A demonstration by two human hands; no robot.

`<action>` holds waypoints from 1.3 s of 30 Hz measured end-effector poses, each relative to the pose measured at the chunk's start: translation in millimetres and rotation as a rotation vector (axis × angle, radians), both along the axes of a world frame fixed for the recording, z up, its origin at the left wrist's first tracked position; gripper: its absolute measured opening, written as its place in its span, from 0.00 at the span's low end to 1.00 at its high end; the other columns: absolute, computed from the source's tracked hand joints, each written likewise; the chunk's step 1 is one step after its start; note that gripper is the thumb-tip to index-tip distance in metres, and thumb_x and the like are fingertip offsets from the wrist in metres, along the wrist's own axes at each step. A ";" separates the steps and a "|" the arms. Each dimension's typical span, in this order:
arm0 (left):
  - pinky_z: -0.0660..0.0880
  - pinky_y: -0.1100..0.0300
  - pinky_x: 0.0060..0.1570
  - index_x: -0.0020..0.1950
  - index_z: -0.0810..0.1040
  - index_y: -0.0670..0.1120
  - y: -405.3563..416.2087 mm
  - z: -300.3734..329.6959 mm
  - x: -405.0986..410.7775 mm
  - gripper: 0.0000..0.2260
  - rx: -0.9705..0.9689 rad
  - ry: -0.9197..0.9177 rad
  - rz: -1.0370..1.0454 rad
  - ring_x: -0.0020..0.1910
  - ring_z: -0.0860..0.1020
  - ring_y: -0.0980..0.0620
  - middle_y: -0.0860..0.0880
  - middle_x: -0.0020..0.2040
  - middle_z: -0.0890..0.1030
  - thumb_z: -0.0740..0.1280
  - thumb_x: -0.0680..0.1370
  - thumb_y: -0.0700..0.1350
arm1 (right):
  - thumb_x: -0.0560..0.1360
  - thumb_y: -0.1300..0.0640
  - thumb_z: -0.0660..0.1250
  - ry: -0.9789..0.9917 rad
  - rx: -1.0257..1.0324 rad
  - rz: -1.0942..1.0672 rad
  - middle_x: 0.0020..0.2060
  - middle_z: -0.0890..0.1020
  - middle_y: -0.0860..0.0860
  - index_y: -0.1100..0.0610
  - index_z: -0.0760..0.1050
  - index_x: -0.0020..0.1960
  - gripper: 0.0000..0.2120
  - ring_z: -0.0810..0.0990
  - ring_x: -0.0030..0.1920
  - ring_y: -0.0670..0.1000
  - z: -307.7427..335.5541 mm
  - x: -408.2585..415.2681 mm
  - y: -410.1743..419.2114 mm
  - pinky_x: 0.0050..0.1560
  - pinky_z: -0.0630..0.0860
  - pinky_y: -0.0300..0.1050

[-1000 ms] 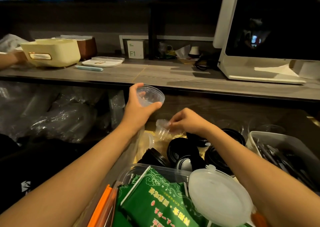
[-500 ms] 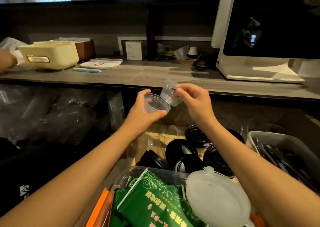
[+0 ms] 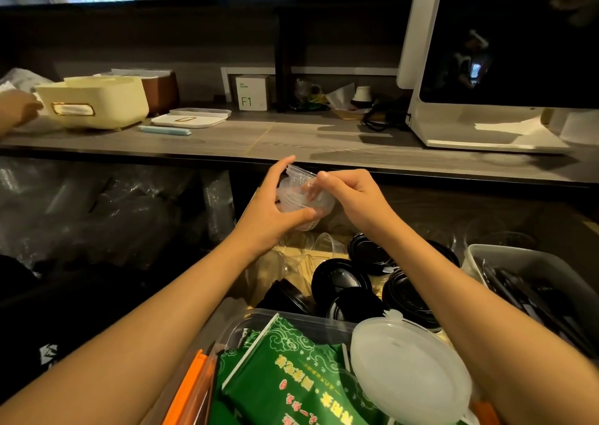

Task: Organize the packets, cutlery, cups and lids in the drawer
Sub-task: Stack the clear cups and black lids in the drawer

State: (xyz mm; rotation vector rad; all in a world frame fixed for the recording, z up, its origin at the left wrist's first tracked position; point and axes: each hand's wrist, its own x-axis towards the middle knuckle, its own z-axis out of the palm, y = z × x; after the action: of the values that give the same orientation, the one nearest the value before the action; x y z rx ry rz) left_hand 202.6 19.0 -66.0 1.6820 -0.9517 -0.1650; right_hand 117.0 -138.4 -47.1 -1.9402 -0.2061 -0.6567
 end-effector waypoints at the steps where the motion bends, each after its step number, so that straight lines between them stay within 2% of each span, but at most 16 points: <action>1: 0.79 0.45 0.61 0.75 0.61 0.63 0.6 0.8 -0.7 0.42 -0.017 0.017 -0.011 0.64 0.77 0.50 0.51 0.70 0.72 0.81 0.67 0.49 | 0.81 0.57 0.60 -0.003 0.014 0.014 0.42 0.85 0.52 0.58 0.83 0.45 0.14 0.83 0.46 0.47 0.8 -0.3 0.6 0.51 0.75 0.39; 4: 0.82 0.55 0.53 0.75 0.62 0.56 1.6 3.0 -2.9 0.43 -0.041 0.058 -0.040 0.56 0.82 0.54 0.50 0.62 0.76 0.79 0.64 0.50 | 0.80 0.54 0.60 0.005 0.037 0.044 0.43 0.85 0.53 0.61 0.83 0.47 0.15 0.82 0.49 0.56 0.2 1.6 -3.7 0.52 0.76 0.48; 6: 0.82 0.56 0.51 0.75 0.62 0.57 1.6 1.7 -1.9 0.45 -0.013 0.066 -0.055 0.56 0.82 0.53 0.48 0.64 0.76 0.81 0.63 0.53 | 0.79 0.51 0.61 0.012 0.044 0.061 0.45 0.84 0.57 0.62 0.83 0.48 0.18 0.81 0.49 0.62 -0.8 1.5 -6.1 0.51 0.75 0.55; 9: 0.82 0.59 0.43 0.75 0.60 0.61 1.0 2.1 -2.6 0.43 0.042 0.124 -0.087 0.57 0.82 0.51 0.47 0.64 0.77 0.79 0.65 0.58 | 0.80 0.51 0.61 -0.003 0.025 0.020 0.39 0.83 0.58 0.64 0.83 0.47 0.19 0.81 0.39 0.55 -0.7 -0.2 -7.2 0.42 0.75 0.48; 12: 0.83 0.50 0.49 0.75 0.60 0.64 0.0 3.9 -2.3 0.39 0.003 0.229 -0.079 0.58 0.82 0.47 0.48 0.66 0.77 0.75 0.69 0.64 | 0.82 0.58 0.60 -0.063 0.066 -0.006 0.33 0.84 0.48 0.60 0.83 0.46 0.14 0.80 0.36 0.43 0.5 -4.1 -7.6 0.39 0.74 0.35; 15: 0.83 0.45 0.50 0.75 0.65 0.58 0.4 5.8 -2.9 0.34 -0.098 0.377 -0.046 0.56 0.83 0.47 0.47 0.63 0.80 0.67 0.70 0.63 | 0.81 0.59 0.61 -0.048 0.077 0.016 0.38 0.84 0.54 0.64 0.83 0.50 0.13 0.81 0.39 0.47 -0.3 -4.3 -6.1 0.41 0.75 0.38; 17: 0.83 0.49 0.47 0.71 0.70 0.57 -0.3 6.4 -4.4 0.29 -0.102 0.430 -0.052 0.57 0.83 0.48 0.47 0.64 0.80 0.63 0.71 0.63 | 0.81 0.60 0.61 -0.001 0.049 0.032 0.38 0.83 0.56 0.68 0.82 0.50 0.14 0.80 0.38 0.48 -0.8 -3.4 -2.1 0.40 0.75 0.37; 20: 0.82 0.51 0.43 0.69 0.71 0.56 -1.1 8.0 -6.9 0.21 -0.125 0.497 -0.069 0.58 0.82 0.47 0.45 0.65 0.79 0.57 0.79 0.61 | 0.82 0.58 0.60 0.054 -0.007 0.037 0.37 0.82 0.60 0.67 0.82 0.48 0.15 0.79 0.38 0.51 -0.2 -2.1 1.3 0.41 0.74 0.40; 24: 0.82 0.43 0.46 0.66 0.71 0.57 -0.2 7.9 -7.6 0.23 -0.126 0.626 -0.138 0.60 0.80 0.37 0.41 0.67 0.75 0.60 0.73 0.63 | 0.82 0.56 0.61 0.145 -0.124 0.087 0.39 0.78 0.65 0.67 0.81 0.43 0.17 0.75 0.35 0.54 -3.2 -2.1 3.7 0.38 0.71 0.39; 25: 0.83 0.42 0.45 0.67 0.71 0.56 -0.3 7.0 -7.1 0.24 -0.132 0.628 -0.134 0.60 0.80 0.37 0.41 0.67 0.75 0.61 0.74 0.63 | 0.81 0.55 0.61 0.142 -0.127 0.097 0.39 0.78 0.64 0.66 0.81 0.43 0.18 0.76 0.37 0.55 -4.0 -2.8 5.0 0.40 0.72 0.39; 28: 0.83 0.43 0.42 0.70 0.70 0.52 0.1 6.8 -4.9 0.17 -0.191 0.604 -0.081 0.59 0.80 0.38 0.41 0.67 0.73 0.59 0.83 0.55 | 0.83 0.55 0.56 0.053 0.038 0.020 0.43 0.83 0.51 0.59 0.83 0.49 0.17 0.82 0.45 0.46 -2.4 -3.3 7.8 0.47 0.76 0.37; 30: 0.84 0.45 0.42 0.69 0.71 0.52 0.1 9.2 -4.1 0.13 -0.247 0.592 -0.044 0.60 0.79 0.38 0.41 0.66 0.74 0.56 0.85 0.50 | 0.84 0.52 0.53 -0.034 0.131 -0.131 0.52 0.83 0.49 0.58 0.80 0.58 0.18 0.81 0.55 0.45 -0.6 3.9 4.9 0.58 0.76 0.39; 32: 0.83 0.45 0.43 0.66 0.72 0.54 -0.7 10.8 -5.0 0.11 -0.281 0.557 -0.040 0.64 0.76 0.39 0.41 0.66 0.74 0.58 0.84 0.47 | 0.84 0.49 0.53 0.030 0.238 -0.208 0.59 0.80 0.50 0.54 0.76 0.64 0.17 0.78 0.61 0.46 -0.8 9.1 5.1 0.63 0.75 0.45; 34: 0.83 0.44 0.46 0.62 0.73 0.56 -0.8 12.4 -8.0 0.14 -0.284 0.512 -0.063 0.64 0.76 0.42 0.43 0.66 0.74 0.61 0.78 0.47 | 0.84 0.47 0.52 0.234 0.396 -0.107 0.59 0.80 0.55 0.53 0.74 0.62 0.16 0.79 0.59 0.52 -3.7 10.2 11.8 0.58 0.78 0.51; 36: 0.81 0.41 0.52 0.61 0.74 0.57 0.2 12.1 -10.1 0.16 -0.272 0.480 -0.085 0.62 0.77 0.45 0.45 0.66 0.74 0.61 0.75 0.46 | 0.84 0.45 0.50 0.391 0.523 0.028 0.54 0.82 0.59 0.55 0.75 0.60 0.20 0.83 0.51 0.57 -8.0 8.1 21.5 0.49 0.81 0.53; 39: 0.77 0.38 0.57 0.61 0.74 0.58 -0.2 11.1 -9.5 0.14 -0.261 0.498 -0.090 0.62 0.77 0.44 0.44 0.65 0.75 0.59 0.80 0.45 | 0.84 0.45 0.49 0.375 0.514 0.046 0.45 0.83 0.60 0.56 0.77 0.56 0.22 0.82 0.38 0.55 -12.1 9.6 26.8 0.36 0.78 0.49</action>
State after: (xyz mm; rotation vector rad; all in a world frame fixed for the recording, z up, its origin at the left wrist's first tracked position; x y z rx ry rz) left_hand 193.1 18.7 -54.9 1.2731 -0.6391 -0.4759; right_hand 126.6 -111.6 -59.1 -1.5168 0.1426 -0.2680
